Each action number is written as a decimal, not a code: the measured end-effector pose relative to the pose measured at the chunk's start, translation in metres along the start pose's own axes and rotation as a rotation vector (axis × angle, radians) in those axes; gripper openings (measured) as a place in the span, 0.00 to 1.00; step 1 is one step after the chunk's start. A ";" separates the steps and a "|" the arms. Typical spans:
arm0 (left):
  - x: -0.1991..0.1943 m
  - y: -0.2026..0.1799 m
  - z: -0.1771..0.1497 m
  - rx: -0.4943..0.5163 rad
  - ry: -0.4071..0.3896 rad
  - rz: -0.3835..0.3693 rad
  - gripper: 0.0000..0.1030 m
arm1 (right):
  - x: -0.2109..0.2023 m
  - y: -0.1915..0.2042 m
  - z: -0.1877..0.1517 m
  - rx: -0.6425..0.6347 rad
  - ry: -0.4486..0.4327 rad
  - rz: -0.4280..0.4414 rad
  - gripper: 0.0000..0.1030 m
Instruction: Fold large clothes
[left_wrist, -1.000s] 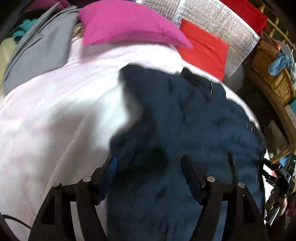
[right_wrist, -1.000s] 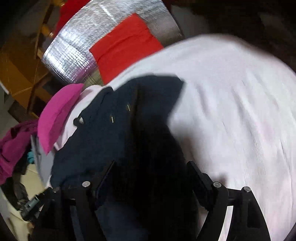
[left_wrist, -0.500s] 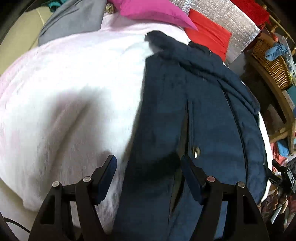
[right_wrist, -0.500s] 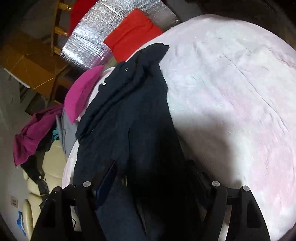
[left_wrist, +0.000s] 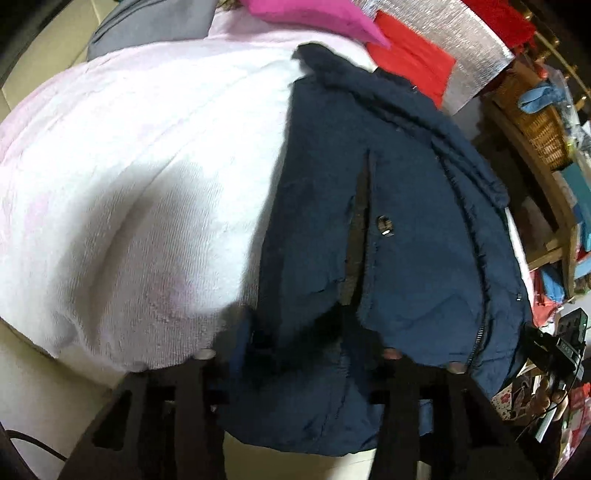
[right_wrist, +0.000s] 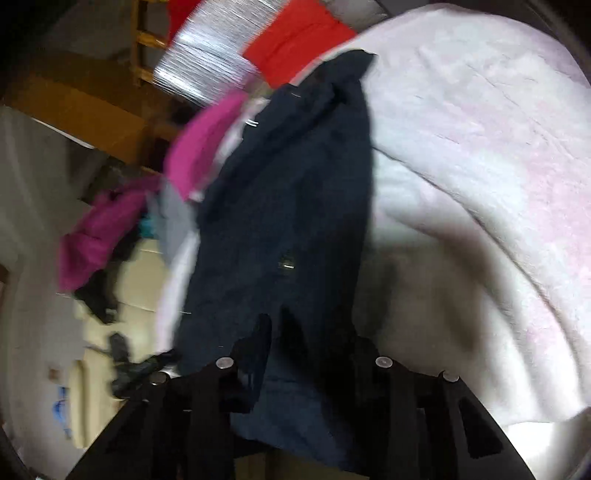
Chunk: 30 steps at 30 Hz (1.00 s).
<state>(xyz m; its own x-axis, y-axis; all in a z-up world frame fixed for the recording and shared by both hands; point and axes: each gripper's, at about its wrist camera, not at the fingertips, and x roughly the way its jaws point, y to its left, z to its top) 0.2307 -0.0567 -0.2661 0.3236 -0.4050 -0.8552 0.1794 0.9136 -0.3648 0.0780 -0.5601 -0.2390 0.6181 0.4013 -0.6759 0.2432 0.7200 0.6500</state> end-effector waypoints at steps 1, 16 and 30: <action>0.001 -0.002 0.002 0.005 0.002 0.003 0.52 | 0.004 -0.003 0.000 0.015 0.011 -0.006 0.38; 0.011 -0.017 -0.004 0.048 0.043 -0.089 0.27 | 0.004 0.000 0.002 -0.012 -0.006 -0.046 0.39; 0.013 -0.034 -0.015 0.123 0.059 -0.098 0.25 | -0.010 -0.014 -0.001 0.016 -0.018 0.013 0.37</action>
<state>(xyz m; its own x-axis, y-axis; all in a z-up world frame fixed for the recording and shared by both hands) 0.2152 -0.0924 -0.2703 0.2440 -0.4860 -0.8392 0.3212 0.8570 -0.4029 0.0683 -0.5732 -0.2416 0.6349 0.4001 -0.6609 0.2467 0.7057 0.6642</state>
